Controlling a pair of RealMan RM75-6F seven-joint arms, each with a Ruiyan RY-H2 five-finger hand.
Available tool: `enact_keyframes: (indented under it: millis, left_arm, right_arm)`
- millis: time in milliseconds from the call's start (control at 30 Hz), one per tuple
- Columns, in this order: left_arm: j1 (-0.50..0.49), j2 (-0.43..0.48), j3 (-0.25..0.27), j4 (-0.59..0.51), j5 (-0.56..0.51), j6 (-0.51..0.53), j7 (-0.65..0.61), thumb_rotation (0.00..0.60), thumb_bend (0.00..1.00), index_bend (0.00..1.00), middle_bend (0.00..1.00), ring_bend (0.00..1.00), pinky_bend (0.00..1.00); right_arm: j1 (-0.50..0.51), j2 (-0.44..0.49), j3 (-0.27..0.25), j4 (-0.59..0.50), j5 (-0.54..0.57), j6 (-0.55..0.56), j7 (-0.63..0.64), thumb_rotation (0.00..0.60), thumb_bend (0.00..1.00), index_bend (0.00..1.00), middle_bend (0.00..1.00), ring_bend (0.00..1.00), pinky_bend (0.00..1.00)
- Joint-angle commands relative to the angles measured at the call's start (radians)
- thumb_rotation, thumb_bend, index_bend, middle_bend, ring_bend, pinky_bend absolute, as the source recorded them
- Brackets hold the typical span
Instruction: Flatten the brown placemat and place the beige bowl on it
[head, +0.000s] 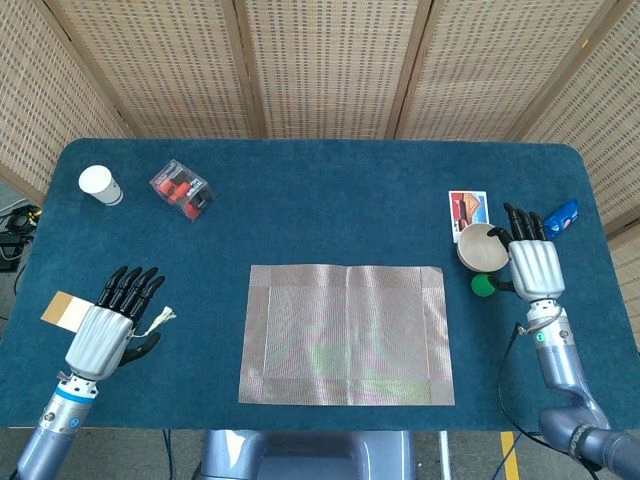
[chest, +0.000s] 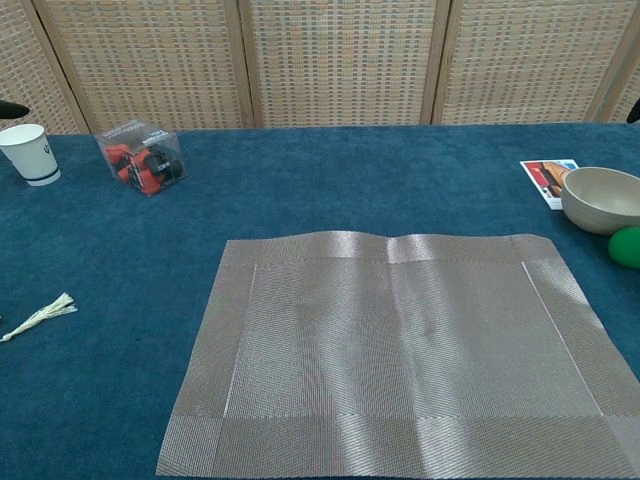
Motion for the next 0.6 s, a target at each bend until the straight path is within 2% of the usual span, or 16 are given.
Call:
enact_keyframes:
  millis: [33, 300, 600]
  left_arm:
    - [0.001, -0.001, -0.005, 0.004, -0.004, -0.005, -0.006, 0.6, 0.26, 0.01, 0.0, 0.0, 0.0]
    - [0.004, 0.0, -0.021, 0.013, -0.011, -0.022, -0.021, 0.6, 0.26, 0.01, 0.0, 0.0, 0.0]
    - [0.007, -0.001, -0.031, 0.015, -0.01, -0.03, -0.028, 0.6, 0.26, 0.02, 0.0, 0.0, 0.0]
  right_arm:
    - [0.068, -0.089, 0.028, 0.123, 0.067, -0.077, -0.062, 0.6, 0.19, 0.35, 0.02, 0.0, 0.04]
    - [0.114, -0.178, 0.039, 0.273, 0.137, -0.153, -0.058, 0.6, 0.2, 0.36, 0.02, 0.0, 0.04]
    - [0.115, -0.226, 0.013, 0.322, 0.115, -0.14, -0.024, 0.6, 0.22, 0.37, 0.03, 0.0, 0.04]
